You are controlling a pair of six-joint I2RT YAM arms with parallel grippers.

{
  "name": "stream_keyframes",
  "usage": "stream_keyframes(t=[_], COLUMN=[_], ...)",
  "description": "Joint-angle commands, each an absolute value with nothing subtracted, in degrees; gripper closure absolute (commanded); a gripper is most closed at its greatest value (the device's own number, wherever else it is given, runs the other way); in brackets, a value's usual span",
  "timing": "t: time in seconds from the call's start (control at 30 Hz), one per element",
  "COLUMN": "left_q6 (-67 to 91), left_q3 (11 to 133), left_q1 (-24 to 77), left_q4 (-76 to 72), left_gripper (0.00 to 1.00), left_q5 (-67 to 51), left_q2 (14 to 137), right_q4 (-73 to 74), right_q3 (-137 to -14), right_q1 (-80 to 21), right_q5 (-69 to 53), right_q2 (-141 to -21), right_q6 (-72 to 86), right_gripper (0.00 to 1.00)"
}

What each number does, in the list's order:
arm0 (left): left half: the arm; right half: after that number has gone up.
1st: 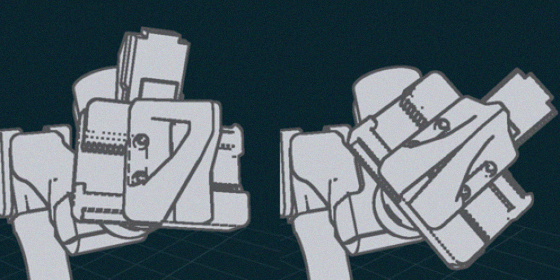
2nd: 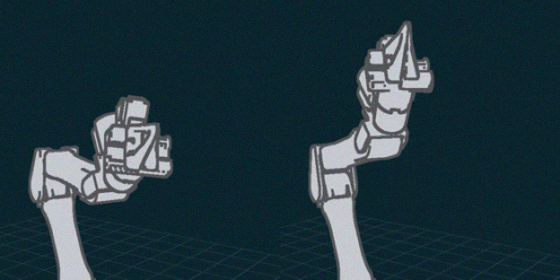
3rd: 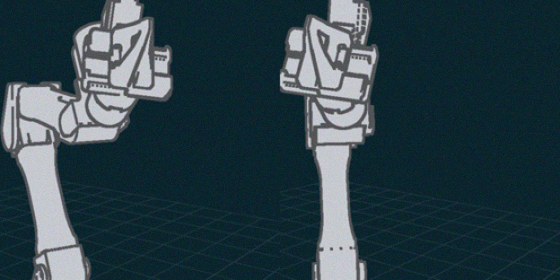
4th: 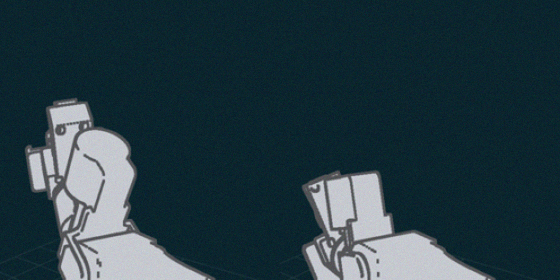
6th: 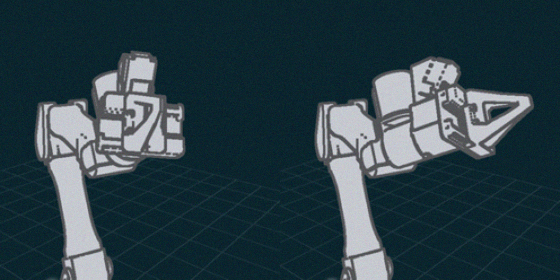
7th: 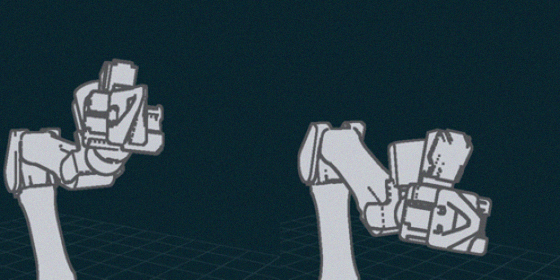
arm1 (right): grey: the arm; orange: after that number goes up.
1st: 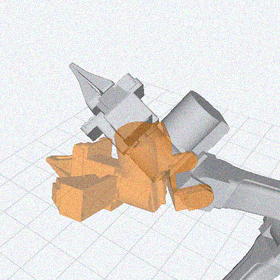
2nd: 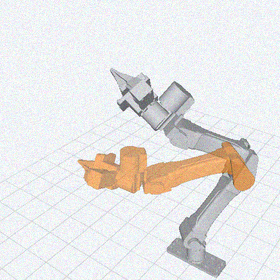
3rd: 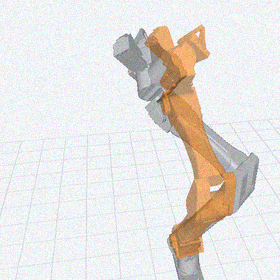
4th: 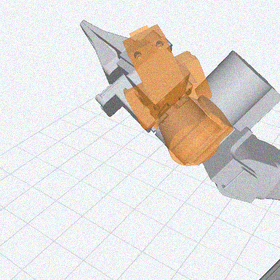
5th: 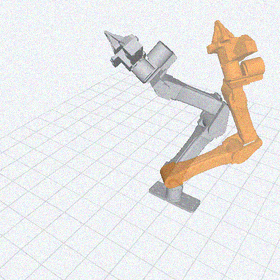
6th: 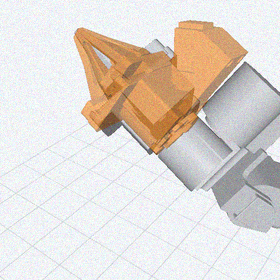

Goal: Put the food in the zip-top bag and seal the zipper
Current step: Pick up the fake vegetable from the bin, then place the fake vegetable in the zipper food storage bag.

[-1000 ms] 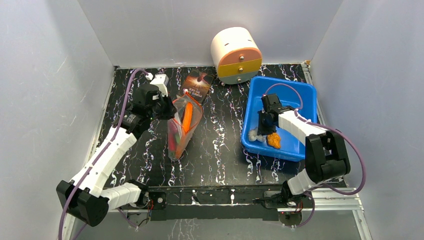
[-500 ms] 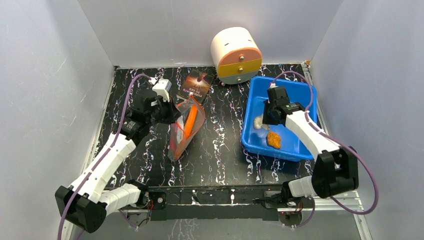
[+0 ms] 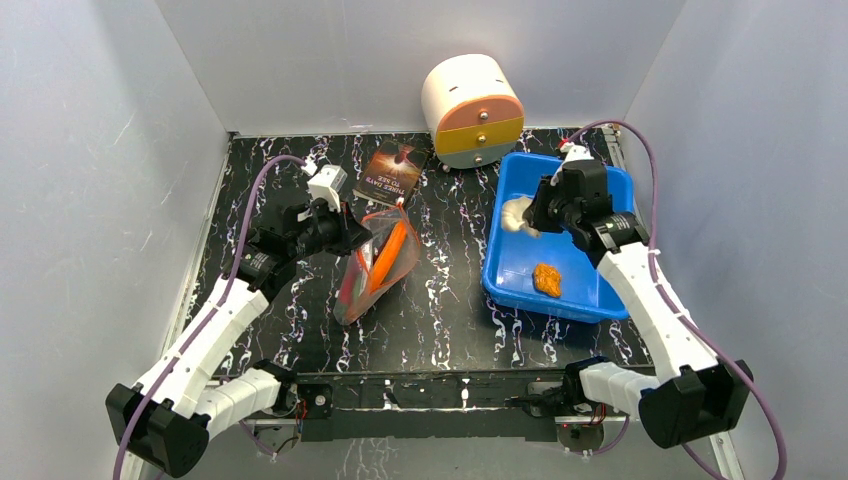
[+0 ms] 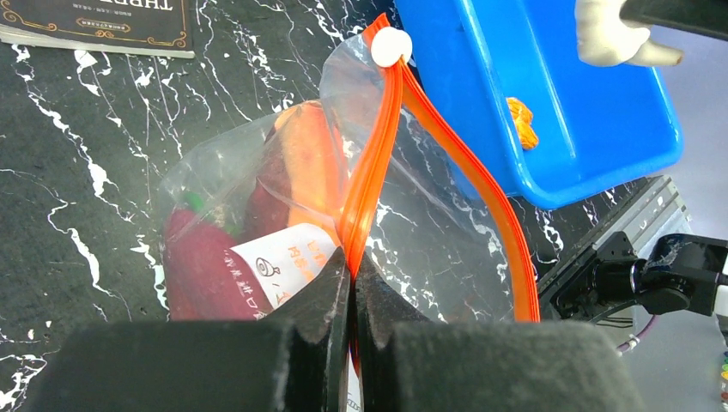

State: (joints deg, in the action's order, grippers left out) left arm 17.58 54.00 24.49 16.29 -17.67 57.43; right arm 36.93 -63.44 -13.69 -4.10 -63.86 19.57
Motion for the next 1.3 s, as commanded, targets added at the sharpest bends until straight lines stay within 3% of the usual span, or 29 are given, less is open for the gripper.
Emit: stream_keyframes(t=[0.0, 0.67, 1.27], left_q6=[16.8, 17.4, 21.3], left_q3=[53.0, 55.0, 54.3], left_q1=[24.3, 24.3, 24.3], left_q4=[13.8, 12.3, 11.0], left_gripper=[1.0, 1.0, 1.0], left_q5=[-20.1, -25.0, -26.2], left_q2=[55.1, 58.7, 56.5], right_q4=[29.6, 16.8, 29.2], right_q3=[-65.3, -73.2, -79.3], right_q1=[-15.3, -39.7, -49.3], right_q5=[-13.6, -15.9, -5.0], right_q2=[-61.1, -68.4, -81.6], right_q6=[24.0, 28.2, 32.9], right_gripper=[1.0, 1.0, 0.93])
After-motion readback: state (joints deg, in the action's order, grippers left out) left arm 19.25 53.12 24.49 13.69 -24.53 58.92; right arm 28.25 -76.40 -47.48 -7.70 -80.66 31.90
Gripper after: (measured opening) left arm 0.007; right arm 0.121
